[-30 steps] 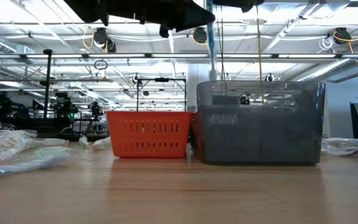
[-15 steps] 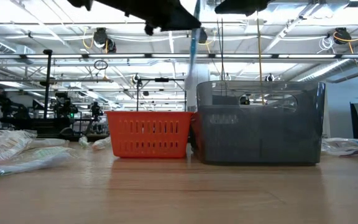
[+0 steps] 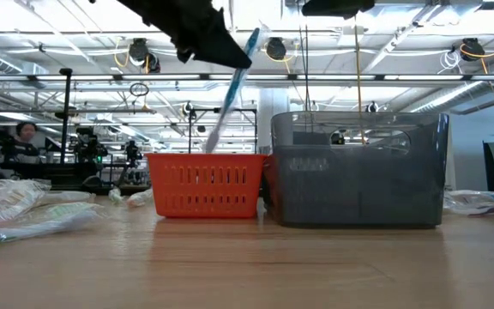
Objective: Pick & Place Toothbrushes
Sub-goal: Put the blue toothbrush into the orange bin
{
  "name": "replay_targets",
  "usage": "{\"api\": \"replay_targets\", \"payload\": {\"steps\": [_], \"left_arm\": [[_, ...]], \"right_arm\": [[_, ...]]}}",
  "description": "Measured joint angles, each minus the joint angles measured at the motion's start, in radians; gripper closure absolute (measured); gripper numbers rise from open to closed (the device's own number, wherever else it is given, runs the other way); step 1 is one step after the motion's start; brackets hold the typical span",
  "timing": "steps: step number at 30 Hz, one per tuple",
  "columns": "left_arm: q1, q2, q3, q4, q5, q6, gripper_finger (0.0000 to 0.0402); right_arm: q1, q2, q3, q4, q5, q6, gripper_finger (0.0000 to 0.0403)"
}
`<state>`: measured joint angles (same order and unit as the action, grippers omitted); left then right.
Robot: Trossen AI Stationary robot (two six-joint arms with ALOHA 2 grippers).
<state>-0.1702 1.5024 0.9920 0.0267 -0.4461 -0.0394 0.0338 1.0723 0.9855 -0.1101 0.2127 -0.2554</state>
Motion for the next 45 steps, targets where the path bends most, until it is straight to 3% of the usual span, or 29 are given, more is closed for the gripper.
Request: {"api": "replay_targets", "payload": {"steps": [17, 26, 34, 45], "left_arm": [[-0.076, 0.001, -0.032, -0.078, 0.137, 0.219, 0.0395], [-0.071, 0.001, -0.146, 0.09, 0.133, 0.309, 0.0375], [-0.072, 0.001, -0.164, 0.099, 0.133, 0.313, 0.0388], [-0.072, 0.001, -0.164, 0.104, 0.131, 0.291, 0.0285]], "right_arm": [[0.0, 0.0, 0.0, 0.0, -0.001, 0.006, 0.0328], [0.0, 0.0, 0.0, 0.005, -0.001, 0.005, 0.0328], [0.0, 0.0, 0.0, 0.005, -0.001, 0.005, 0.0328], [0.0, 0.0, 0.0, 0.004, -0.001, 0.0, 0.0328]]}}
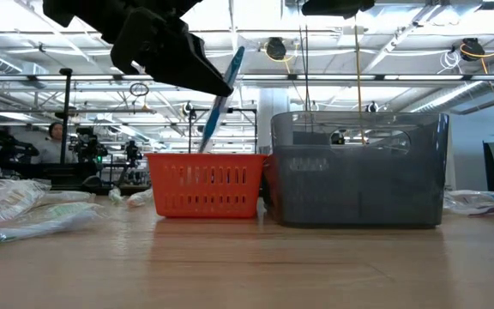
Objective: Pick & Place Toothbrushes
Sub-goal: Put the blue toothbrush into the orange bin, then put the orange toothbrush into the gray bin
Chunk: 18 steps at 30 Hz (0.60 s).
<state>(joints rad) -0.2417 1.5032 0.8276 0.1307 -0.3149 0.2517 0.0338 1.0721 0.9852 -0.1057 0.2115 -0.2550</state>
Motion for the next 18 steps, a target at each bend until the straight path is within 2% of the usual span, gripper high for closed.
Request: {"api": "replay_targets", "payload": {"steps": [6, 18], "left_arm": [[0.0, 0.0, 0.0, 0.0, 0.0, -0.023, 0.0257], [0.0, 0.0, 0.0, 0.001, 0.02, -0.024, 0.0254]], "right_arm": [[0.0, 0.0, 0.0, -0.001, 0.0, 0.0, 0.0328], [0.0, 0.001, -0.034, 0.025, 0.0, 0.0, 0.0328]]}}
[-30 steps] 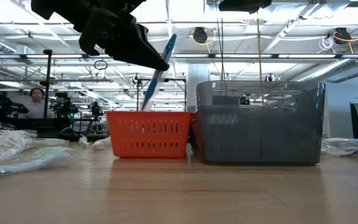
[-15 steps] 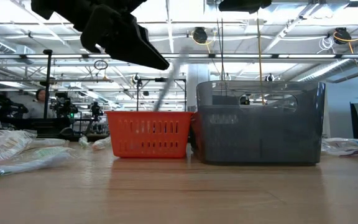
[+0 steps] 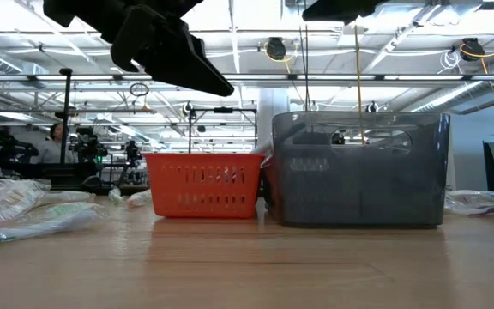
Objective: Pick & Place Toothbrushes
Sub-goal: Put the orange toothbrush into the gray bin
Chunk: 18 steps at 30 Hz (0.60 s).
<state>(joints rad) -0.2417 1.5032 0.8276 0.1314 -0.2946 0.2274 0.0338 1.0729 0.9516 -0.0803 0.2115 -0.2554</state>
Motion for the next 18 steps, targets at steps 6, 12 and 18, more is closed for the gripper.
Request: {"api": "replay_targets", "payload": {"steps": [6, 12, 18], "left_arm": [[-0.011, 0.0, 0.0, -0.079, -0.021, -0.06, 0.0254], [-0.026, -0.057, 0.013, -0.308, -0.25, -0.318, 0.0254], [0.004, -0.148, 0.016, -0.471, -0.313, -0.646, 0.0254]], "right_arm": [[0.0, 0.0, -0.001, 0.001, 0.0, 0.0, 0.0328], [0.0, 0.0, -0.001, 0.001, 0.0, 0.0, 0.0328], [0.0, 0.0, -0.001, 0.0, 0.0, -0.007, 0.0328]]}}
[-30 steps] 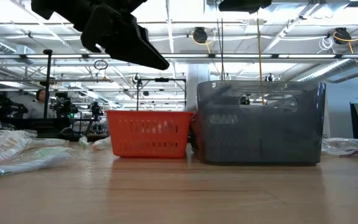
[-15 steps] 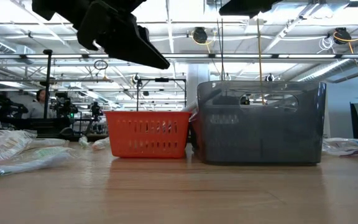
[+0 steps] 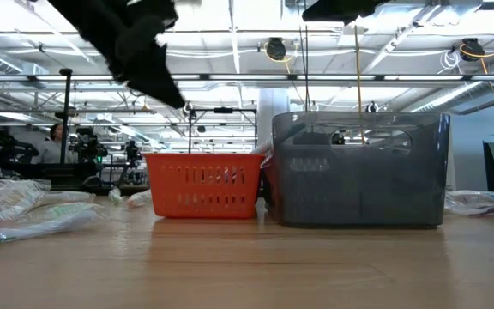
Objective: Pick & Place Toothbrushes
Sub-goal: Put the orange toothbrush into the gray bin
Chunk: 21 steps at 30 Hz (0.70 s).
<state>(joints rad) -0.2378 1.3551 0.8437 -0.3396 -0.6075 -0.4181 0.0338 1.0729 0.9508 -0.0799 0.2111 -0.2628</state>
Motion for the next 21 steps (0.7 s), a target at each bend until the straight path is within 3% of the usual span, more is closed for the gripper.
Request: {"api": "replay_targets", "payload": {"steps": [9, 21], "left_arm": [[0.156, 0.041, -0.001, -0.283, 0.031, -0.434, 0.0254], [0.375, 0.102, 0.0, -0.282, 0.19, -0.478, 0.0254]], "right_arm": [[0.0, 0.0, 0.0, 0.0, -0.003, -0.011, 0.0328], [0.0, 0.0, 0.0, 0.0, -0.003, -0.011, 0.0328]]}}
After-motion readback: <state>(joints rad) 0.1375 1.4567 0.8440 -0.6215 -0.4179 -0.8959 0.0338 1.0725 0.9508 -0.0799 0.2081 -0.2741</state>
